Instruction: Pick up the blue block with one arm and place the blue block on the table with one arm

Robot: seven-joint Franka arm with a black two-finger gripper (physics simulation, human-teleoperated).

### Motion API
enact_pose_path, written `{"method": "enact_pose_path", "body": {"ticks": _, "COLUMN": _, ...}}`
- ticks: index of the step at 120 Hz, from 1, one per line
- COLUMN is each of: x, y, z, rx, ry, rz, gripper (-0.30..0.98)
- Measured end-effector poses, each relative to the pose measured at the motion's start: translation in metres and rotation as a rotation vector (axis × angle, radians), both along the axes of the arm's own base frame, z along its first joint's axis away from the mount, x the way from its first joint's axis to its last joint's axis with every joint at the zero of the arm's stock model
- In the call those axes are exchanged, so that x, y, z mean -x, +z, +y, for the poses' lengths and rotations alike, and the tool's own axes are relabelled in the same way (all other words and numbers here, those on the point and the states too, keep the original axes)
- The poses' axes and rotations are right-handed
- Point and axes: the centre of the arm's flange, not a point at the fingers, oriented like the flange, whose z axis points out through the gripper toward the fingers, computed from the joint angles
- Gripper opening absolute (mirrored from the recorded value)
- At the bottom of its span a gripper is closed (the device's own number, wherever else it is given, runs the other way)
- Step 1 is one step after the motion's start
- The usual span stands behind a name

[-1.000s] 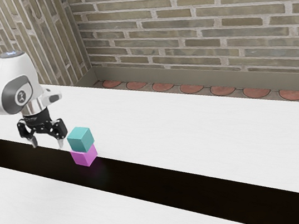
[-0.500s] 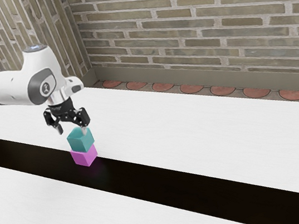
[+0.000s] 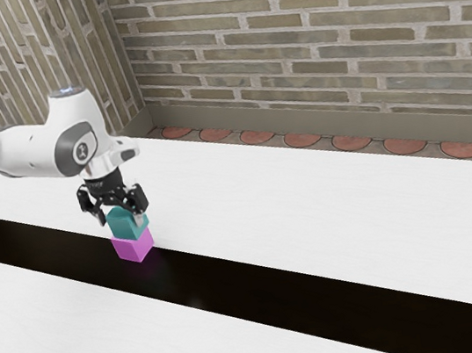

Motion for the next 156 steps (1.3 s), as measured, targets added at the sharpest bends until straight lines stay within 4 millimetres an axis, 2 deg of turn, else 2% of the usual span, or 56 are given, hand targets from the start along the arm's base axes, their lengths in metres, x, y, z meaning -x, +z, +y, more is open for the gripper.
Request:
{"method": "enact_pose_path", "body": {"ticks": 50, "x": -0.013, "y": -0.001, "z": 0.005, "rx": -0.002, "ry": -0.022, "rz": -0.014, "gripper": 0.68}}
{"method": "enact_pose_path", "body": {"ticks": 82, "x": -0.015, "y": -0.001, "z": 0.005, "rx": -0.002, "ry": -0.037, "rz": -0.017, "gripper": 0.45}}
{"method": "enact_pose_path", "body": {"ticks": 97, "x": -0.016, "y": 0.001, "z": 0.003, "rx": -0.005, "ry": -0.045, "rz": -0.021, "gripper": 0.42}}
{"method": "enact_pose_path", "body": {"ticks": 109, "x": -0.020, "y": 0.011, "z": 0.000, "rx": -0.009, "ry": -0.054, "rz": -0.038, "gripper": 0.38}}
{"method": "enact_pose_path", "body": {"ticks": 120, "x": -0.030, "y": 0.026, "z": -0.015, "rx": -0.014, "ry": -0.083, "rz": -0.068, "gripper": 0.37}}
{"method": "enact_pose_path", "body": {"ticks": 131, "x": -0.053, "y": 0.045, "z": -0.060, "rx": -0.016, "ry": -0.156, "rz": -0.116, "gripper": 0.37}}
{"method": "enact_pose_path", "body": {"ticks": 137, "x": -0.066, "y": 0.035, "z": -0.087, "rx": -0.007, "ry": -0.197, "rz": -0.116, "gripper": 0.37}}
{"method": "enact_pose_path", "body": {"ticks": 143, "x": -0.074, "y": 0.017, "z": -0.105, "rx": 0.004, "ry": -0.223, "rz": -0.101, "gripper": 0.37}}
{"method": "enact_pose_path", "body": {"ticks": 156, "x": -0.079, "y": -0.024, "z": -0.116, "rx": 0.023, "ry": -0.240, "rz": -0.051, "gripper": 0.37}}
